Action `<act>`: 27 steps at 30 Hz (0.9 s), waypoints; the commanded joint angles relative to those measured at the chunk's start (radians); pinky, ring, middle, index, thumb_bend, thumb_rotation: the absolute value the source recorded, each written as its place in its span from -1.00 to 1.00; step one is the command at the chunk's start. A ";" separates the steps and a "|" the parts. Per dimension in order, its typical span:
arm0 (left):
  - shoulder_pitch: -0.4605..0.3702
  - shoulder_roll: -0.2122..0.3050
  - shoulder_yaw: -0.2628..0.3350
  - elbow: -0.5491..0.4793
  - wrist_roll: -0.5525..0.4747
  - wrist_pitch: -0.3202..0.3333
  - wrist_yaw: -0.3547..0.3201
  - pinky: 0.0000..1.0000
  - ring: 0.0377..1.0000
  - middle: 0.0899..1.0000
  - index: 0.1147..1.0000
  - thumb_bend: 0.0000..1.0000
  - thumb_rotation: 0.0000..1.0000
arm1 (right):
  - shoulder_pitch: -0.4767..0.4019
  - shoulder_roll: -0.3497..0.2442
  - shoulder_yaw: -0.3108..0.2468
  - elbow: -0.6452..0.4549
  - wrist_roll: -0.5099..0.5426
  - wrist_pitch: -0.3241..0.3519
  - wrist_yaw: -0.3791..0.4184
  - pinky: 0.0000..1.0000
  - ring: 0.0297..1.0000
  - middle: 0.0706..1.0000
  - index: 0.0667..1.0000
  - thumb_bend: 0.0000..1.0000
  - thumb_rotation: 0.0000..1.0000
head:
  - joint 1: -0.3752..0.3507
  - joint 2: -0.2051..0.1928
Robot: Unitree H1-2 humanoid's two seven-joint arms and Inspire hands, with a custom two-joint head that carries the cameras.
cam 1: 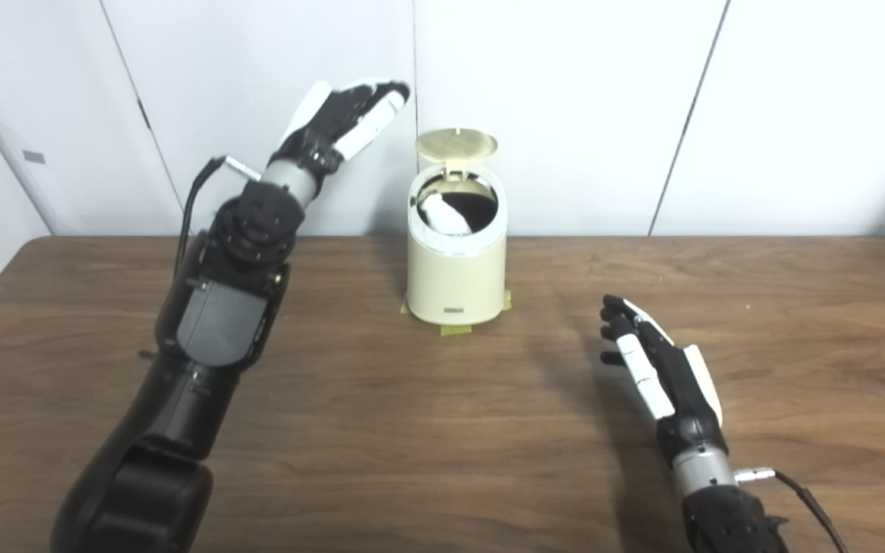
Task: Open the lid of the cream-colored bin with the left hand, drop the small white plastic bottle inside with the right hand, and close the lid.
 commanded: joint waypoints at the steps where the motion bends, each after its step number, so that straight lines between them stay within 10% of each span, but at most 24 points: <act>1: -0.070 0.009 -0.005 0.001 0.015 -0.047 -0.002 0.71 0.77 0.76 0.76 -0.12 0.85 | -0.022 0.008 -0.010 -0.010 0.009 -0.057 -0.015 0.46 0.67 0.72 0.68 -0.11 0.78 | 0.002 0.001; 27: -0.128 -0.006 -0.165 0.015 0.134 -0.137 -0.088 0.70 0.74 0.67 0.60 -0.03 0.99 | -0.014 0.019 -0.010 -0.017 0.008 -0.025 -0.025 0.37 0.65 0.71 0.72 -0.18 0.84 | -0.023 0.000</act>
